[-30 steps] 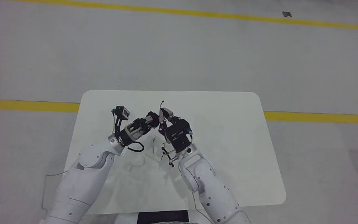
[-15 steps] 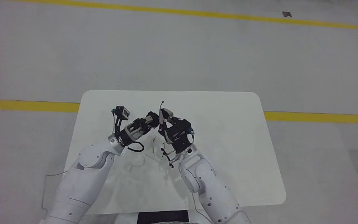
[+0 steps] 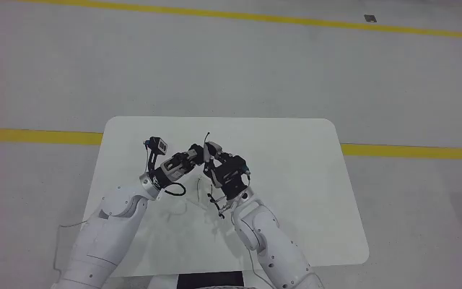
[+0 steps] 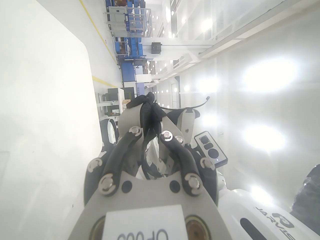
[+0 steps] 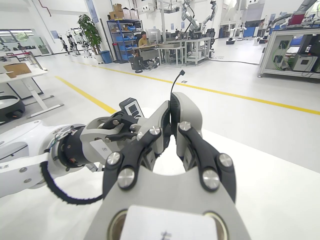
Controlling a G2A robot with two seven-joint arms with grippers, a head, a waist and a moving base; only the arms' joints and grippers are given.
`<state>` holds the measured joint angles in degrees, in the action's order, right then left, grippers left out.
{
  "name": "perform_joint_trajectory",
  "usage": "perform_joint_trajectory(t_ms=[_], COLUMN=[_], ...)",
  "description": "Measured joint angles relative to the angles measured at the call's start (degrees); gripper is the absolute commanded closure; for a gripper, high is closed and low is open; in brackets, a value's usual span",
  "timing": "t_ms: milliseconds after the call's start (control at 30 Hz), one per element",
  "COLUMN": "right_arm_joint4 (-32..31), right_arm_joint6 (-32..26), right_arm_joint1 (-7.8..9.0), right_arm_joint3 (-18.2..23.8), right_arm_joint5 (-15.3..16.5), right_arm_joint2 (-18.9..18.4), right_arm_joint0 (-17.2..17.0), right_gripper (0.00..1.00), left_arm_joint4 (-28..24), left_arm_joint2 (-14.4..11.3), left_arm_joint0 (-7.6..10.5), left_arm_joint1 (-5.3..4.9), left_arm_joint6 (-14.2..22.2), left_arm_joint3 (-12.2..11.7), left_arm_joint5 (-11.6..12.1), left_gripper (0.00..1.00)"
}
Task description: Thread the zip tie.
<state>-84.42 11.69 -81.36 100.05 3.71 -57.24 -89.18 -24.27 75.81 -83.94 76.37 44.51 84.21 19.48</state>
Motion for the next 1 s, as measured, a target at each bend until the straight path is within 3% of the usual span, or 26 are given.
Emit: perform_joint_trajectory(t_ms=[567,1000], right_arm_joint4=[-1.8,-2.64], right_arm_joint6=[-0.51,-1.79], right_arm_joint1=[-0.15,0.05], right_arm_joint3=[-1.87,-2.58], right_arm_joint5=[-4.58,-4.1], right_arm_joint2=[0.9,0.78], right_arm_joint0=[0.91,1.08], right_gripper=[1.0,1.0], left_arm_joint4=[0.0,0.0], left_arm_joint2=[0.0,0.0], left_arm_joint0=[0.0,0.0], left_arm_joint1=[0.0,0.0], left_arm_joint6=[0.0,0.0], left_arm_joint3=[0.0,0.0], left_arm_joint5=[0.0,0.0], left_gripper=[1.0,1.0])
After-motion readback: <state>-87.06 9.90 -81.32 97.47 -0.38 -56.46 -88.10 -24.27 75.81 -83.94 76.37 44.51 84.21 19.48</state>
